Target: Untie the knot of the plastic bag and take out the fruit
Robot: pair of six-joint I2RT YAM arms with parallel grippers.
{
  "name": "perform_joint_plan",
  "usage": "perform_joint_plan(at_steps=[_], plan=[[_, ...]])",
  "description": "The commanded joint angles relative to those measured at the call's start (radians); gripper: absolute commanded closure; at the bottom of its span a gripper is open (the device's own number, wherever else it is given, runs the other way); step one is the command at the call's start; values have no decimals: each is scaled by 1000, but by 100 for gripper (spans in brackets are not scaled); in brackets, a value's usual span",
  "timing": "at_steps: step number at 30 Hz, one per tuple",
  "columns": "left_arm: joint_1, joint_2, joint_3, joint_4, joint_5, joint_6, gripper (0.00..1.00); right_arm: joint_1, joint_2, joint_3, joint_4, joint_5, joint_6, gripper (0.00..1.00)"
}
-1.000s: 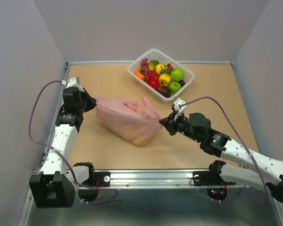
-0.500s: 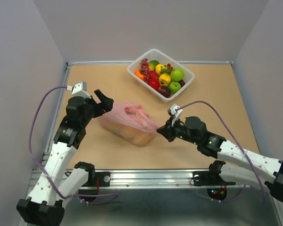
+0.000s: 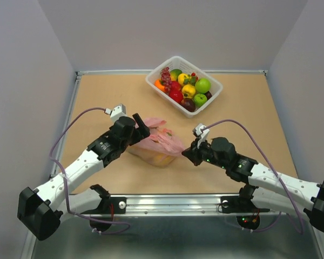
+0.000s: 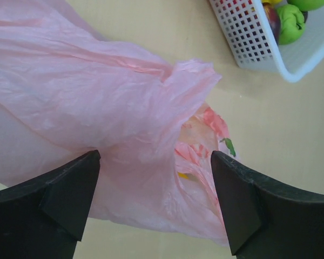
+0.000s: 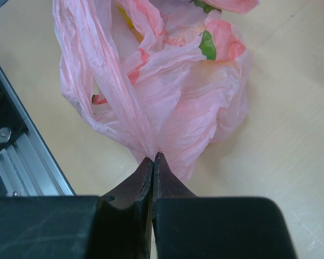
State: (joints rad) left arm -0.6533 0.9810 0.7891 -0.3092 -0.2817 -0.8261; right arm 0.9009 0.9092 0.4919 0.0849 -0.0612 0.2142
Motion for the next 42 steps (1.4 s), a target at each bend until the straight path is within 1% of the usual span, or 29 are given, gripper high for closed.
perform_joint_plan(at_steps=[1,4,5,7,8,9,10,14,17,18,20,21,22,23,24,25,26,27,28,29,30,31,33,34,36,37,40,41,42], plan=[[-11,-11,-54,41,-141,-100,19,4,-41,-55,39,32,14,99],[-11,-42,-129,51,-168,-148,33,6,-70,-79,39,53,45,99],[-11,-56,-152,53,-172,-159,42,4,-97,-99,39,88,57,99],[-11,-96,-213,67,-183,-186,53,6,-125,-122,41,113,92,99],[-9,-105,-232,74,-182,-189,63,6,-148,-142,41,127,102,99],[-8,-111,-247,90,-179,-191,69,6,-156,-148,41,130,119,99],[-6,-117,-275,96,-175,-195,81,4,-165,-156,42,136,126,100],[14,-139,-315,119,-156,-203,100,4,-193,-193,58,162,175,99],[69,-206,-318,139,-126,-170,100,4,-228,-230,68,182,232,100],[131,-225,-309,145,-111,-116,100,3,-236,-239,69,181,249,99],[217,-266,-257,170,-36,-55,100,4,-253,-259,70,153,254,99],[262,-272,-232,180,-1,22,100,4,-256,-263,72,135,251,99],[344,-271,-176,208,81,59,100,4,-253,-268,75,108,245,99],[374,-242,-142,223,120,105,100,6,-239,-265,76,66,232,99],[392,-216,-105,235,163,198,100,4,-227,-260,76,20,212,99],[406,-152,-23,251,252,261,100,4,-214,-254,73,-4,206,98],[406,-115,23,234,277,306,100,6,-187,-233,64,-49,200,95],[406,-82,68,210,314,344,100,6,-178,-217,58,-67,191,92],[406,-32,140,162,353,420,100,4,-167,-202,40,-84,185,83],[408,-16,163,139,363,448,100,4,-152,-163,27,-106,179,77],[406,-12,174,125,368,476,100,6,-145,-162,10,-111,169,68],[406,-21,170,121,372,513,100,6,-139,-114,-34,-106,150,47],[406,-50,145,136,363,531,100,4,-130,-16,-80,-82,116,31],[406,-85,104,145,360,535,100,4,-127,28,-164,-50,102,22],[406,-122,59,165,371,532,100,4,-116,109,-232,-11,73,17],[406,-154,18,183,387,530,100,4,-98,208,-299,7,47,14],[406,-197,-39,202,403,515,100,6,-46,360,-387,55,2,13],[406,-220,-71,205,403,507,100,4,3,460,-434,85,-7,13],[406,-231,-85,203,403,498,100,4,26,503,-453,96,-15,12]])
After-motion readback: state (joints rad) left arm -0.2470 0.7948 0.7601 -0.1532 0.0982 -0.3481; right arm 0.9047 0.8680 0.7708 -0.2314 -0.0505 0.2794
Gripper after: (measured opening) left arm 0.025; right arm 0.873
